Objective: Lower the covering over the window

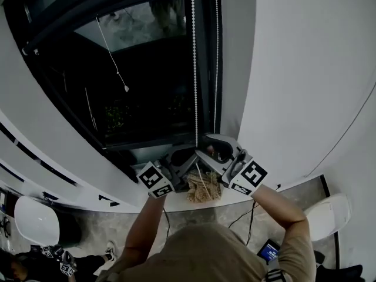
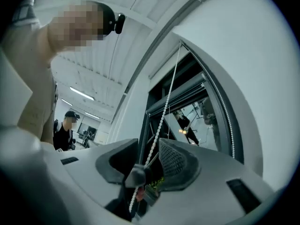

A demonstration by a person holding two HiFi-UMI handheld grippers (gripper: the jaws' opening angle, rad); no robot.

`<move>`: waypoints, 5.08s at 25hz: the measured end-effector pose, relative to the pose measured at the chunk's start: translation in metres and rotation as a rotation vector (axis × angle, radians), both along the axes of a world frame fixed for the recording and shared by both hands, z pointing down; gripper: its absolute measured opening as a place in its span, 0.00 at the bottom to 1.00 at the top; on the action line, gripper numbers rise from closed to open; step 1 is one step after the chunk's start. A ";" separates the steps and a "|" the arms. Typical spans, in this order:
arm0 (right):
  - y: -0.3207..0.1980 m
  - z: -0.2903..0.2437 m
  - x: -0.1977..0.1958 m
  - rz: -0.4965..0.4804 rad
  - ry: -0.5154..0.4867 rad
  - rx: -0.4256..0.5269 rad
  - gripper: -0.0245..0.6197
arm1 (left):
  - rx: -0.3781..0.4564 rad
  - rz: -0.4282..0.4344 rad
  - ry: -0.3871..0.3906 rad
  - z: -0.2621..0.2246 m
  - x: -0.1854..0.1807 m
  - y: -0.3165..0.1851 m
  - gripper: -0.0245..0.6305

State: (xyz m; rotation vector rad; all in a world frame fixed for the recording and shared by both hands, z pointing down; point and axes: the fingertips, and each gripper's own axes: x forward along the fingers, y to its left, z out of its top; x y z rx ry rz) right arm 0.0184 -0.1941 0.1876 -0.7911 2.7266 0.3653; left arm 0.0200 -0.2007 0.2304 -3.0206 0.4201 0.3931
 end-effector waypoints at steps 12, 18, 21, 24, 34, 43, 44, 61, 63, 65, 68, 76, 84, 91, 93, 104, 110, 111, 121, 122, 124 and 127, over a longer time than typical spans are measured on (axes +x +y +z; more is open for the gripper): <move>-0.023 0.041 -0.006 -0.017 0.033 -0.181 0.06 | 0.049 0.018 0.175 -0.061 -0.032 -0.008 0.26; -0.004 0.043 -0.015 -0.016 0.080 -0.061 0.06 | 0.084 -0.024 -0.015 -0.073 0.011 -0.030 0.07; 0.007 0.007 0.012 0.113 0.027 0.074 0.12 | 0.043 -0.039 -0.030 -0.048 0.003 -0.031 0.07; -0.014 -0.024 0.015 0.104 0.022 0.053 0.19 | 0.009 0.019 -0.096 -0.012 0.020 -0.017 0.07; -0.027 0.018 -0.005 0.005 0.048 -0.150 0.04 | 0.104 -0.009 -0.174 0.002 0.011 -0.021 0.28; -0.038 0.008 0.022 0.079 0.015 -0.121 0.04 | 0.020 0.195 -0.147 0.035 0.012 -0.010 0.28; -0.037 0.007 0.025 0.091 0.020 -0.108 0.04 | 0.004 0.190 -0.118 0.031 0.000 -0.018 0.28; -0.010 0.007 0.025 0.117 0.122 -0.024 0.05 | 0.102 -0.062 -0.100 -0.113 0.032 -0.046 0.06; -0.002 0.001 0.029 0.114 0.131 -0.001 0.05 | 0.107 -0.071 -0.187 -0.084 0.039 -0.049 0.06; 0.001 -0.005 0.033 0.136 0.126 0.018 0.12 | 0.039 -0.020 -0.154 -0.063 0.039 -0.047 0.06; -0.006 -0.004 0.032 0.159 0.135 0.001 0.05 | -0.067 0.066 0.080 -0.087 0.018 -0.045 0.06; -0.010 0.016 0.006 0.148 0.181 -0.032 0.05 | 0.005 0.110 -0.016 -0.128 0.041 -0.024 0.09; -0.017 0.031 0.013 0.148 0.162 -0.113 0.05 | -0.060 0.247 0.079 -0.119 0.033 -0.014 0.19; -0.016 0.037 0.006 0.153 0.180 -0.113 0.05 | -0.050 0.209 0.044 -0.113 0.038 -0.018 0.07; -0.015 0.040 0.002 0.151 0.198 -0.114 0.05 | -0.048 0.208 0.038 -0.111 0.038 -0.018 0.07; -0.013 0.051 -0.008 0.140 0.231 -0.125 0.05 | -0.058 0.262 0.035 -0.106 0.038 -0.011 0.18; -0.010 0.053 -0.011 0.144 0.246 -0.131 0.05 | -0.050 0.233 0.020 -0.103 0.038 -0.010 0.08; -0.008 0.052 -0.011 0.143 0.246 -0.121 0.05 | -0.054 0.227 0.023 -0.103 0.037 -0.011 0.08; 0.019 -0.027 0.023 0.130 0.129 0.030 0.27 | 0.039 0.020 -0.049 -0.080 0.008 -0.030 0.07; 0.016 -0.038 0.026 0.148 0.125 0.050 0.28 | 0.036 0.011 -0.067 -0.071 0.010 -0.031 0.07; 0.009 -0.059 0.026 0.191 0.127 0.077 0.29 | 0.006 0.016 -0.080 -0.048 0.014 -0.031 0.07; -0.004 -0.081 0.021 0.210 0.100 0.064 0.29 | -0.038 0.042 -0.073 -0.026 0.017 -0.020 0.07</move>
